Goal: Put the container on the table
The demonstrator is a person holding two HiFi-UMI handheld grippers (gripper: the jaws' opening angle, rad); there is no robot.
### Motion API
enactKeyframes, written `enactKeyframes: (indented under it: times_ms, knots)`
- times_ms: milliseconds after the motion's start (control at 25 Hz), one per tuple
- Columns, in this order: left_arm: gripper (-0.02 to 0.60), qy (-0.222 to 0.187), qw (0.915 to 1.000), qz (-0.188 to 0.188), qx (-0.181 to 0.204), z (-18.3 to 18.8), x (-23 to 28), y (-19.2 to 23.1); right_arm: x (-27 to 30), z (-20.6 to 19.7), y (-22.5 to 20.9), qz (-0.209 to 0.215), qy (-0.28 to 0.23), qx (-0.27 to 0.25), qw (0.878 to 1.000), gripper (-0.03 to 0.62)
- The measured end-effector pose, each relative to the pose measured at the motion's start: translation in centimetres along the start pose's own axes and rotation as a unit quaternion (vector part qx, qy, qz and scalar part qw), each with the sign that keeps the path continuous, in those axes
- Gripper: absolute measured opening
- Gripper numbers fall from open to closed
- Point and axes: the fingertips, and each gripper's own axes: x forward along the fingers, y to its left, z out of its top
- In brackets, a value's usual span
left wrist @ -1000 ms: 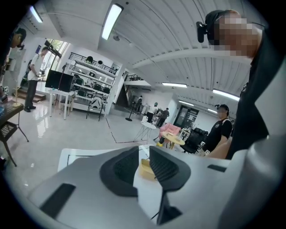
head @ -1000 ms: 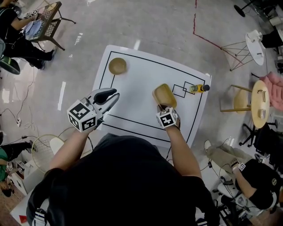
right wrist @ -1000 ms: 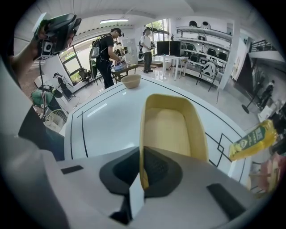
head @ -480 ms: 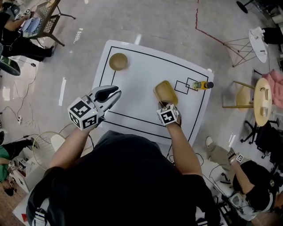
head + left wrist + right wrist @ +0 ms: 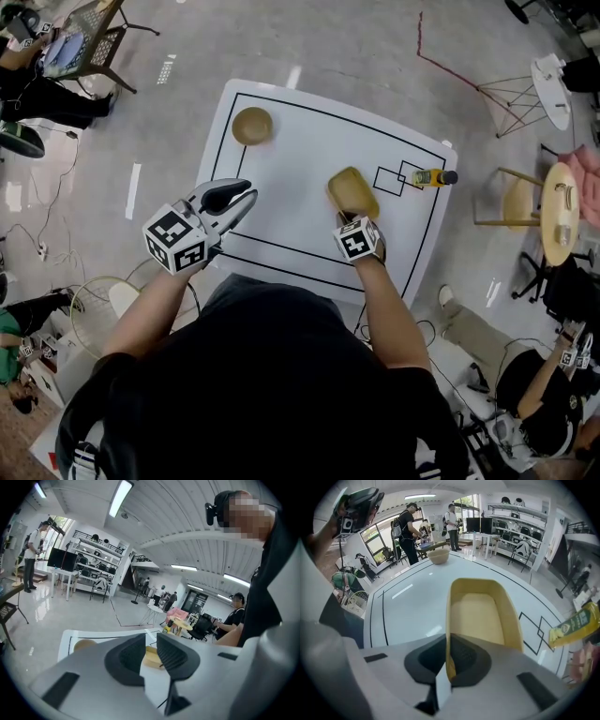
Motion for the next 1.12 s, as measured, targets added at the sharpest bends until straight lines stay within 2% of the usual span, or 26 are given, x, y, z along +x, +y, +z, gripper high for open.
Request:
enactKeyframes:
  times_ms: [1120]
  knots:
    - [0.078,0.004,0.9999,-0.003,-0.009,-0.9,-0.6,0.9,1.4,-0.3,0.0,-0.013,0.025,-0.010,1.000,0.016]
